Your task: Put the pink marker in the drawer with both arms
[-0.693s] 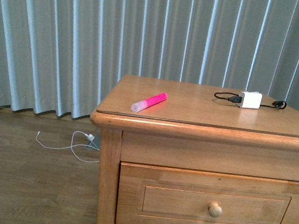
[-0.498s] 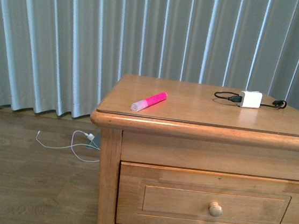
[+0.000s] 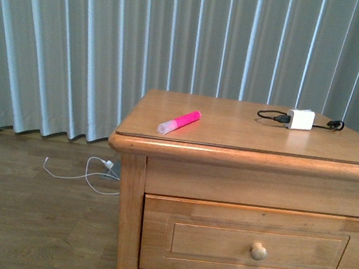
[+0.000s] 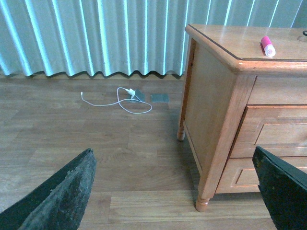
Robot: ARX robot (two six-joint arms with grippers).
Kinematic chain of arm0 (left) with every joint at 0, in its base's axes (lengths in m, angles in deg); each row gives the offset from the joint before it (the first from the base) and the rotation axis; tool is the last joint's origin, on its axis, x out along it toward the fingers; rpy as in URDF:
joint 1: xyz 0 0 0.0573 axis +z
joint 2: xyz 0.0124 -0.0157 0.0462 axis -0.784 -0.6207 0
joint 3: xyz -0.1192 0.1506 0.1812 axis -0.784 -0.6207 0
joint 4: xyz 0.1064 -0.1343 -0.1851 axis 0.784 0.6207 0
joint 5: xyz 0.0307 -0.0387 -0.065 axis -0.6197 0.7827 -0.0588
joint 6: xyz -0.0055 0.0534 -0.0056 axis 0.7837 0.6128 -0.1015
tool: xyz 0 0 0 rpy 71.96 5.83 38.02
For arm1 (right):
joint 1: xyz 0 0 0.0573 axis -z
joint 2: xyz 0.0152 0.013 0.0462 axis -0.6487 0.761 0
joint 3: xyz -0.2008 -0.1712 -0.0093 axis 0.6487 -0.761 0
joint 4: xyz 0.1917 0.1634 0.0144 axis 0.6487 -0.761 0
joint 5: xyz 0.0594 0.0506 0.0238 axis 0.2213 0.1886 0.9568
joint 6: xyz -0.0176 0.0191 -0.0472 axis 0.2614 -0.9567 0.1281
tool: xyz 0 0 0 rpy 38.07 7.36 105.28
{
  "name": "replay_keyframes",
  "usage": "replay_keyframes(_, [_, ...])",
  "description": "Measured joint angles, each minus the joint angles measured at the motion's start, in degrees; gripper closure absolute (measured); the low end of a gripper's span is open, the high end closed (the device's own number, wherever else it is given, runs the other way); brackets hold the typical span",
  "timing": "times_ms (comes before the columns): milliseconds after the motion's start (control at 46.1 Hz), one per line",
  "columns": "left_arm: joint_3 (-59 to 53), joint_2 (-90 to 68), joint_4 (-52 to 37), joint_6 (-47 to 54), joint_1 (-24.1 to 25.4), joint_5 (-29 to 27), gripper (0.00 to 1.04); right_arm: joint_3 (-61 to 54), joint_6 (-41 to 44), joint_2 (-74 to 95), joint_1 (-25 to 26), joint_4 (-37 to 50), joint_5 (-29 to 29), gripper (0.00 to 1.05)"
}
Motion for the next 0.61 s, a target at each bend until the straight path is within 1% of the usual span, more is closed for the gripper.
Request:
replay_keyframes(238, [0.0,0.0,0.0,0.0,0.0,0.0,0.06,0.0,0.0,0.0,0.0,0.0,0.0,0.09])
replay_keyframes(260, [0.0,0.0,0.0,0.0,0.0,0.0,0.06,0.0,-0.1,0.1,0.1,-0.2,0.5,0.09])
replay_keyframes(282, [0.0,0.0,0.0,0.0,0.0,0.0,0.06,0.3,-0.4,0.6,0.5,-1.1,2.1,0.09])
replay_keyframes(303, [0.0,0.0,0.0,0.0,0.0,0.0,0.06,0.9,-1.1,2.1,0.9,-2.8,5.3,0.09])
replay_keyframes(325, [0.0,0.0,0.0,0.0,0.0,0.0,0.06,1.3,-1.7,4.6,0.8,-2.8,6.8,0.09])
replay_keyframes(368, [0.0,0.0,0.0,0.0,0.0,0.0,0.06,1.7,-2.3,8.8,-0.4,-1.9,6.5,0.09])
replay_keyframes(455, [0.0,0.0,0.0,0.0,0.0,0.0,0.06,2.6,-3.9,18.1,-3.8,2.8,5.2,0.09])
replay_keyframes(542, [0.0,0.0,0.0,0.0,0.0,0.0,0.06,5.2,-6.3,34.1,-9.2,14.8,1.0,0.09])
replay_keyframes(607, [0.0,0.0,0.0,0.0,0.0,0.0,0.06,8.5,-7.0,43.9,-12.4,19.9,-2.1,0.09])
